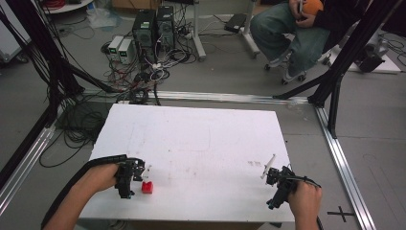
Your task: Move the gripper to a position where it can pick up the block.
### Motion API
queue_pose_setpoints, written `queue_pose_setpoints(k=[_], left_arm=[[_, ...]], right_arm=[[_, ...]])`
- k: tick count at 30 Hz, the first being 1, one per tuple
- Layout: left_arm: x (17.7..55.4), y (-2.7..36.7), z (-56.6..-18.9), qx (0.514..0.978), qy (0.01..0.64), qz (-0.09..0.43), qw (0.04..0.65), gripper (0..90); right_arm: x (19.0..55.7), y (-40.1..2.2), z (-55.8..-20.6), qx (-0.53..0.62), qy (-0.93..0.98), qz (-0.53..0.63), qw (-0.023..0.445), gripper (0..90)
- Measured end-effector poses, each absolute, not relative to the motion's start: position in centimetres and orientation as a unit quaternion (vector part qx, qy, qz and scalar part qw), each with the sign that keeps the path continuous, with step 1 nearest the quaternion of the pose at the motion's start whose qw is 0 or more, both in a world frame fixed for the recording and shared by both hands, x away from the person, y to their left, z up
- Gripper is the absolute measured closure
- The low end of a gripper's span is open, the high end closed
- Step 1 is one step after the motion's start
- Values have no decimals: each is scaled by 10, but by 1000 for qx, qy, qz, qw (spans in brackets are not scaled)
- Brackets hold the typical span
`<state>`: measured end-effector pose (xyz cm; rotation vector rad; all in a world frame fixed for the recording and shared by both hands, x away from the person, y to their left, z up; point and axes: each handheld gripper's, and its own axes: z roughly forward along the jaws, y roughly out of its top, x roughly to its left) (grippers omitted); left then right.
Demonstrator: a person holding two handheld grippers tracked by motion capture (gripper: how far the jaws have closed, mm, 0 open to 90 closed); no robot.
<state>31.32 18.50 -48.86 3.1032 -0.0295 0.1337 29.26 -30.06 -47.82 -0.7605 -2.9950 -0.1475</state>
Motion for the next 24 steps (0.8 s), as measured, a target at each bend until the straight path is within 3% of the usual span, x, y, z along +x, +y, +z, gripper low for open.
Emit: queue_pose_setpoints(k=[24], left_arm=[[308,149,-504,999,-16,27,21,195]], right_arm=[[293,-300,-477,-242,-969,-47,24,22]])
